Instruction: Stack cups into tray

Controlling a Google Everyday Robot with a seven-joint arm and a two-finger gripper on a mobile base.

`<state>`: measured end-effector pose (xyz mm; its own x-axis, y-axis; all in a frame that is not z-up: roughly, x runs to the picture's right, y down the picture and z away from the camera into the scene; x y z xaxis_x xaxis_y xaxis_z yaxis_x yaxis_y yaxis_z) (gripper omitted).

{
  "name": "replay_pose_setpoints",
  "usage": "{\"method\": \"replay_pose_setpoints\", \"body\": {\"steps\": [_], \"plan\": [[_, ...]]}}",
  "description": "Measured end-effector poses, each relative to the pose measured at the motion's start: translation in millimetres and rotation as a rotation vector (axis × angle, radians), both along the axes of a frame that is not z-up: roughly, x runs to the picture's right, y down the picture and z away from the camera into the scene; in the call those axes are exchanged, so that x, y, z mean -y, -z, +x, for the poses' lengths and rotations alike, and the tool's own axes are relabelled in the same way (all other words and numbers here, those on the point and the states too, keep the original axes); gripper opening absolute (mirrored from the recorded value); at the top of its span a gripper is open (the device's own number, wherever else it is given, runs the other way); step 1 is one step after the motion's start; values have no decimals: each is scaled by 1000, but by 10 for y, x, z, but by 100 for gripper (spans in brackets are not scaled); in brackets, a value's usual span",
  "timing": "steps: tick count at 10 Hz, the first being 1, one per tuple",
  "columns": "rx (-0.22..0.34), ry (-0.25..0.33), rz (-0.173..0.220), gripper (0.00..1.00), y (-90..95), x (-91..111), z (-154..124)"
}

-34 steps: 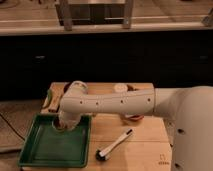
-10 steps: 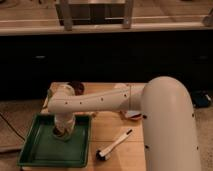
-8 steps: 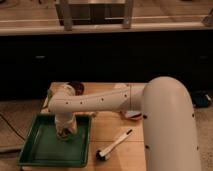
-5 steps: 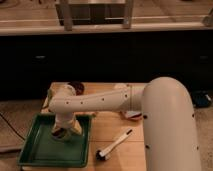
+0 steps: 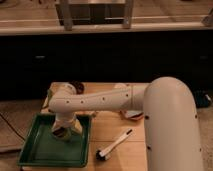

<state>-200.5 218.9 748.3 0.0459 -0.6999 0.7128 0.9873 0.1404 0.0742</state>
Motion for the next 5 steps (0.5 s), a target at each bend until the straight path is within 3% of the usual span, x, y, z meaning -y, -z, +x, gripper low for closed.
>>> {"method": "replay_pose_setpoints", "body": {"steps": [5], "plan": [[6,-8,21,80,135,227,30]]}}
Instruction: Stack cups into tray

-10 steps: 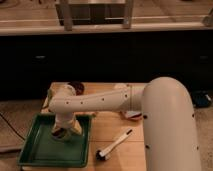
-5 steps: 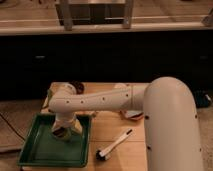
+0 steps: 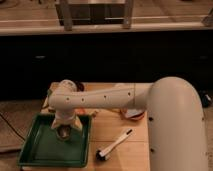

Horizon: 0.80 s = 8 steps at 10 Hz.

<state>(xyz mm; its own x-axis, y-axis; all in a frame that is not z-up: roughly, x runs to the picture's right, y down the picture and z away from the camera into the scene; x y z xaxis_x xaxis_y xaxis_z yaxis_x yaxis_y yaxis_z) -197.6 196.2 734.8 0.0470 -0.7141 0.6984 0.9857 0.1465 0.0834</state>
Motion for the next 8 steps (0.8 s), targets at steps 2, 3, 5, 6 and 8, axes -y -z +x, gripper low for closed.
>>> {"method": "replay_pose_setpoints", "body": {"steps": [2,3,5,6,8], "plan": [[1,1,3,80,32,83,8],[-1,-2,-3,80,38,125,11],[-9,-8,-19,80,44,210,21],[-10,-12,-26,80,46,234,22],[-12,-9,-28,80,43,222,28]]}}
